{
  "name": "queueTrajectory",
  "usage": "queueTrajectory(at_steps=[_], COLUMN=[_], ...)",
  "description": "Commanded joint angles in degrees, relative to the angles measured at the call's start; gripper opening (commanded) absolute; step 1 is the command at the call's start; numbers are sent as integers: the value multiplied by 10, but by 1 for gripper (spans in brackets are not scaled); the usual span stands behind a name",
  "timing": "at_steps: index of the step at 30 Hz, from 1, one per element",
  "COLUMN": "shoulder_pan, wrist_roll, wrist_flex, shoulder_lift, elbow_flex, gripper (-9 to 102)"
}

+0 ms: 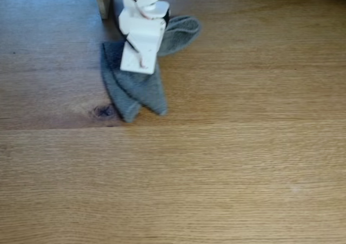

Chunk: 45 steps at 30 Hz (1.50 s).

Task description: Clean the area in front of the robot

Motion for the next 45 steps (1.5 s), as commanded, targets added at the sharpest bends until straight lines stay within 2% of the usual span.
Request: queueTrajectory(at_steps=[1,4,10,14,22,27,36,39,41,43,45], shoulder_pan=[-40,-26,24,52,158,212,233,224,213,186,163], wrist_roll=[4,-26,-123,-132,-128,-134,-97,-54,-21,-9,26], wrist_flex=[-51,-150,-417,-462,-334,-283,-347,-319,-240,-55,163], shoulder_lift=[77,10,-174,-255,-367,-396,-345,-279,-231,-171,-112], elbow_flex=[20,21,16,-54,-333,-446,-477,-477,-478,-471,-468], gripper=[0,0,0,0,0,0,0,0,0,0,0])
